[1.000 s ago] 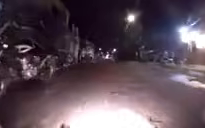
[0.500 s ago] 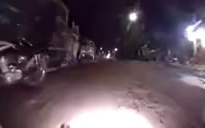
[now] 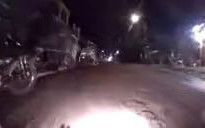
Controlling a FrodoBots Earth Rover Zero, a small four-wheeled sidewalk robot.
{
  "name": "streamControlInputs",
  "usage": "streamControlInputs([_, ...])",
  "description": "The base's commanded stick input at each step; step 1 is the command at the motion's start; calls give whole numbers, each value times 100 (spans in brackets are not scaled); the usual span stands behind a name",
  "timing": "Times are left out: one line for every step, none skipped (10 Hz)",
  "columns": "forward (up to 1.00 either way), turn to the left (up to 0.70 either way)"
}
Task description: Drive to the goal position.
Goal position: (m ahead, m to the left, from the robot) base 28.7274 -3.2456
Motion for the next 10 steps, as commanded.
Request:
streamControlInputs([100, -11])
streamControlInputs([100, -20])
streamControlInputs([100, -27])
streamControlInputs([100, -27])
streamControlInputs([100, -27])
streamControlInputs([100, -27])
streamControlInputs([100, -14])
streamControlInputs([100, 0])
streamControlInputs([100, 0])
streamControlInputs([100, 0])
